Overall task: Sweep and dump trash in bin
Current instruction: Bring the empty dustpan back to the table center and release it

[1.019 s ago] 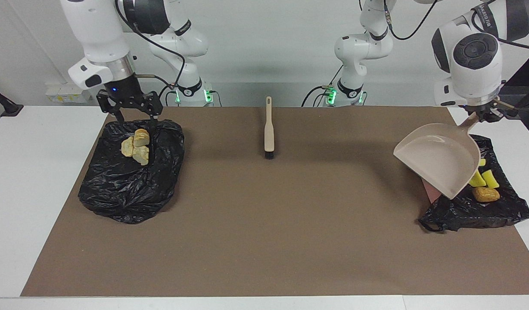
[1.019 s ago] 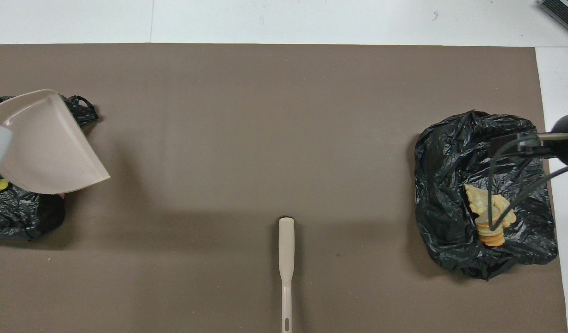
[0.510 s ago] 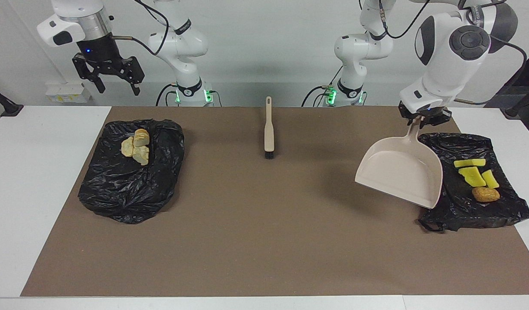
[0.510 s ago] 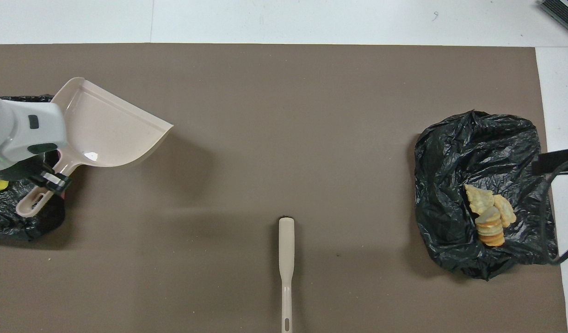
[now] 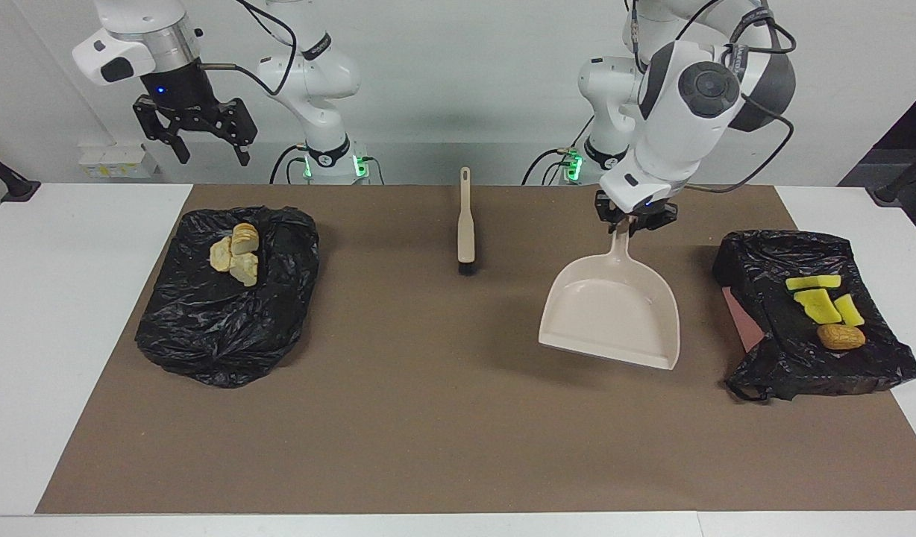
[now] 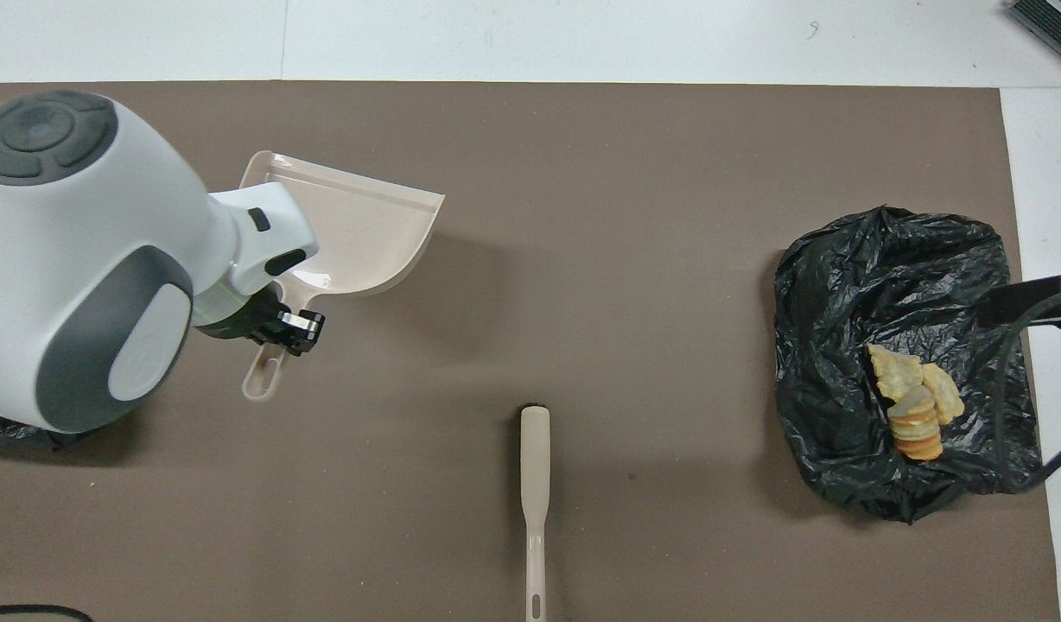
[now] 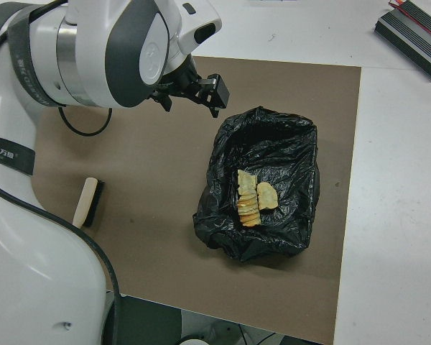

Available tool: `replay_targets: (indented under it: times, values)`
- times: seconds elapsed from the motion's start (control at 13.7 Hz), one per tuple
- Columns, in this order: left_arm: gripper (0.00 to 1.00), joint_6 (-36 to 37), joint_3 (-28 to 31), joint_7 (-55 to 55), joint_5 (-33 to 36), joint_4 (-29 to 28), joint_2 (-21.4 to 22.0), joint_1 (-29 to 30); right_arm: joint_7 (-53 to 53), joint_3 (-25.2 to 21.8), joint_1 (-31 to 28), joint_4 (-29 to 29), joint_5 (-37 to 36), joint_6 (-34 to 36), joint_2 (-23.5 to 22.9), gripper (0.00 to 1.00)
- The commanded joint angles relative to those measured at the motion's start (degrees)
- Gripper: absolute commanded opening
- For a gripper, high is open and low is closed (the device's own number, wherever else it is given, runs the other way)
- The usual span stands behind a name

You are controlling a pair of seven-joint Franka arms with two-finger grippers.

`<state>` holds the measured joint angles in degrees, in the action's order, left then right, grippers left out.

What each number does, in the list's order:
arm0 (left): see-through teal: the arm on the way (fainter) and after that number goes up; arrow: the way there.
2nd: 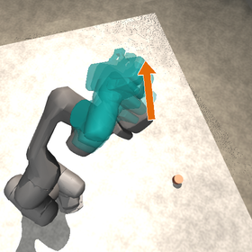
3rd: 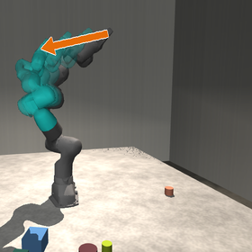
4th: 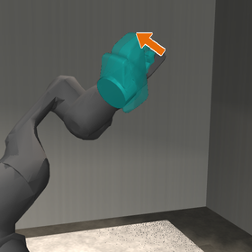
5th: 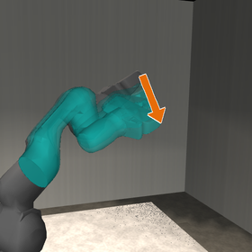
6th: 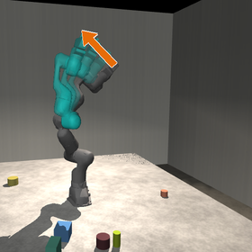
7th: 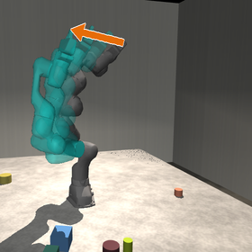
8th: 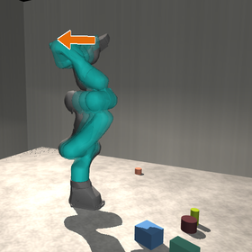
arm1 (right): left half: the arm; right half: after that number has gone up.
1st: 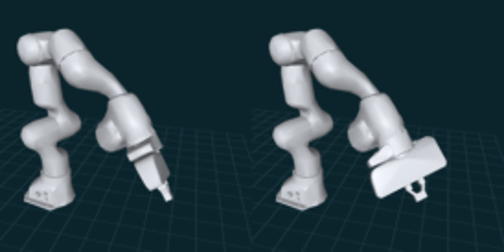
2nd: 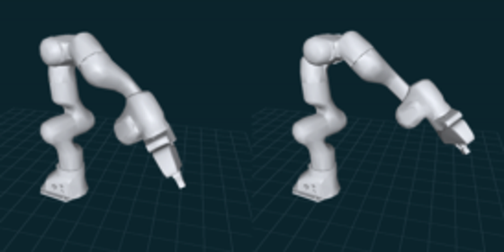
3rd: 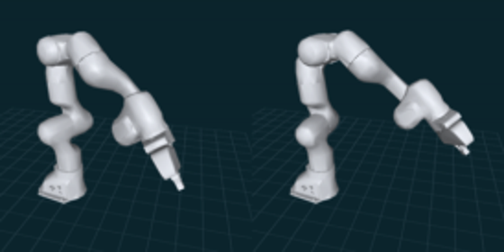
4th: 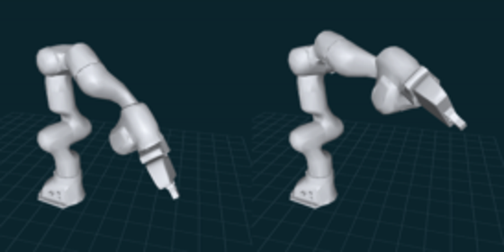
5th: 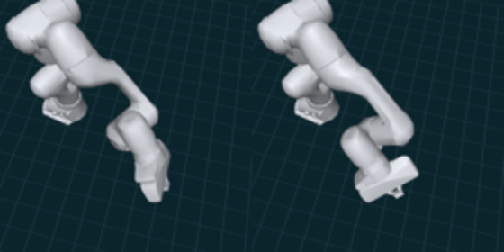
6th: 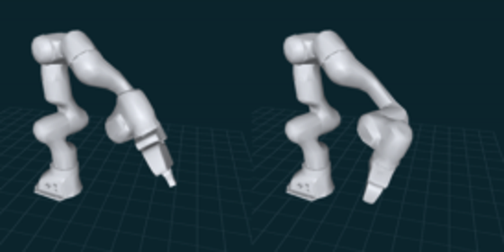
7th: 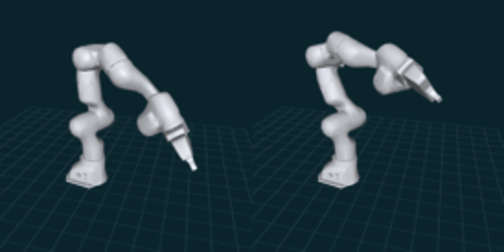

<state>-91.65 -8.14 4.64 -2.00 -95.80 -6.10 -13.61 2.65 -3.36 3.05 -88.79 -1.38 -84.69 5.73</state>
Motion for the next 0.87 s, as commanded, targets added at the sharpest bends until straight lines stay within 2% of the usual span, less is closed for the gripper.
replay_targets:
  times: [0.0, 0.36, 0.66, 0.8]
  values:
    - [0.0, -5.36, 1.02, 6.15, -1.25, 0.09, -3.46, -4.75, -1.94, -0.16, -0.06, -1.92, 0.42, -1.36, 1.04, 1.0]
    - [0.0, -17.05, 1.1, 17.04, -1.25, 0.18, -11.2, -11.34, -4.74, -1.56, -1.9, -2.36, 0.5, -1.09, 1.21, 1.0]
    - [0.0, -23.11, 1.02, 23.12, -1.86, 0.35, -14.29, -14.25, -5.2, -1.65, -2.0, -2.45, 0.68, -1.1, 1.3, 1.0]
    - [0.0, -26.19, 1.02, 24.02, -1.86, 0.7, -17.18, -15.48, -4.94, -1.57, -1.91, -2.45, 0.76, -1.1, 1.3, 1.0]
